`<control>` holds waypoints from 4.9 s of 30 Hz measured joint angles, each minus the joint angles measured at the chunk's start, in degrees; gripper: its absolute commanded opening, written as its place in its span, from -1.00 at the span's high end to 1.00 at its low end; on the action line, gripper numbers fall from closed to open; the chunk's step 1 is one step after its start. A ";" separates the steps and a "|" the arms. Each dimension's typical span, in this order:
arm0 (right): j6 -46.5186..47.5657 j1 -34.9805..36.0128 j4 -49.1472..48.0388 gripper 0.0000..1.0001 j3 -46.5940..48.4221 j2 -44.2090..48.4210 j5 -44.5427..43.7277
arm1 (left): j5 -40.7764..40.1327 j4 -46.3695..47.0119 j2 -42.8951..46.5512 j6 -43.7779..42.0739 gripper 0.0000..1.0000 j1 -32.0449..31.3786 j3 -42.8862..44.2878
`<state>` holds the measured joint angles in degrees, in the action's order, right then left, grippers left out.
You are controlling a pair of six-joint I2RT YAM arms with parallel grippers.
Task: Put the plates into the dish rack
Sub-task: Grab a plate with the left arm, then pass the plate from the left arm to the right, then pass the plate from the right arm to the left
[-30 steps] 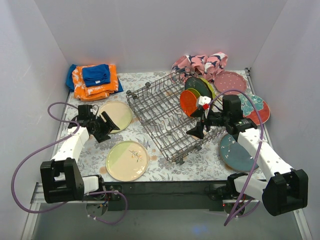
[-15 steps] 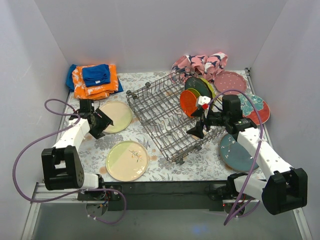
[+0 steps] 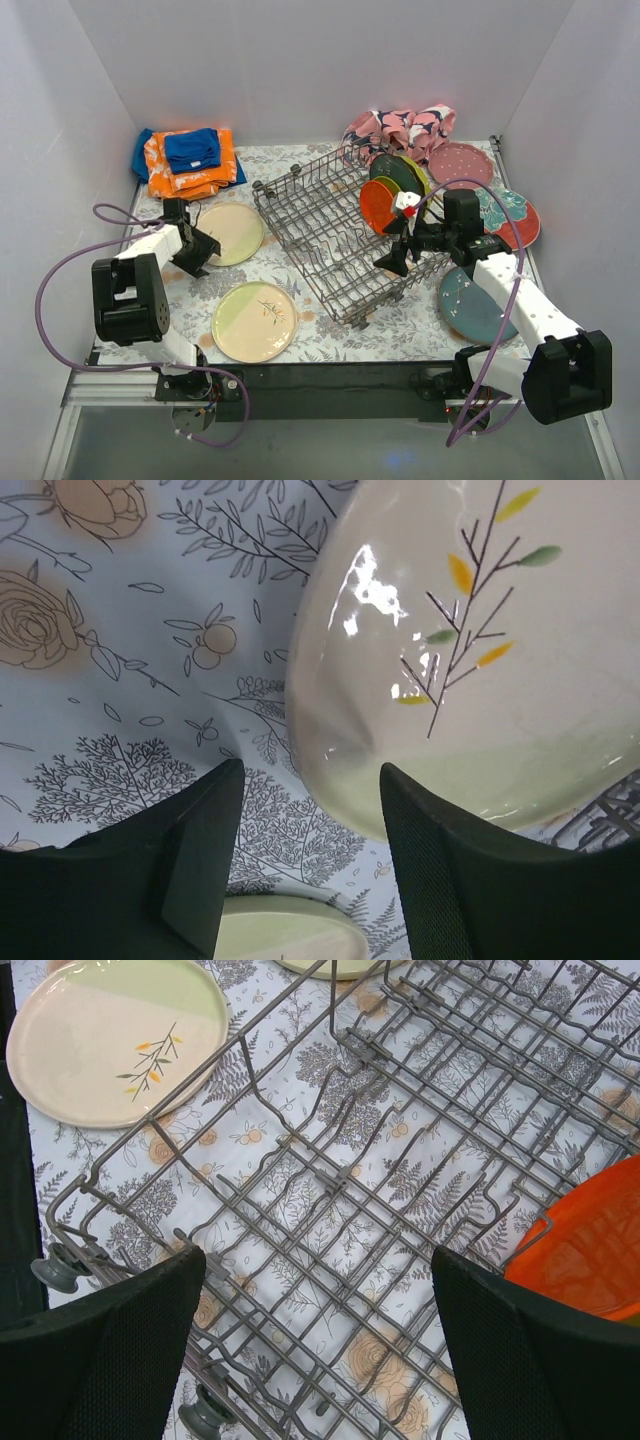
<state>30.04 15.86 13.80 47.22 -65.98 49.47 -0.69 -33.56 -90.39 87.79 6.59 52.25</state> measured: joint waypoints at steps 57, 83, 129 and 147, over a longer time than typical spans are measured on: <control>22.71 50.77 -21.00 -0.91 38.21 -55.82 -48.78 | 9.53 2.23 16.09 1.53 1.00 7.93 -9.79; 28.22 53.29 -44.57 0.64 37.79 -66.40 -60.50 | 12.52 1.44 18.73 2.86 0.86 9.90 -10.08; 5.84 56.39 -30.34 -0.39 45.70 -60.35 -57.68 | 26.91 9.31 19.37 -1.33 1.00 23.17 -10.82; 0.94 51.19 -2.93 -0.97 49.07 -39.50 -34.80 | 42.88 19.96 19.41 -4.39 1.00 25.99 -4.48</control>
<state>30.98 67.05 10.87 96.29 -105.47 14.68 42.19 -13.61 -70.98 83.40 32.58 47.77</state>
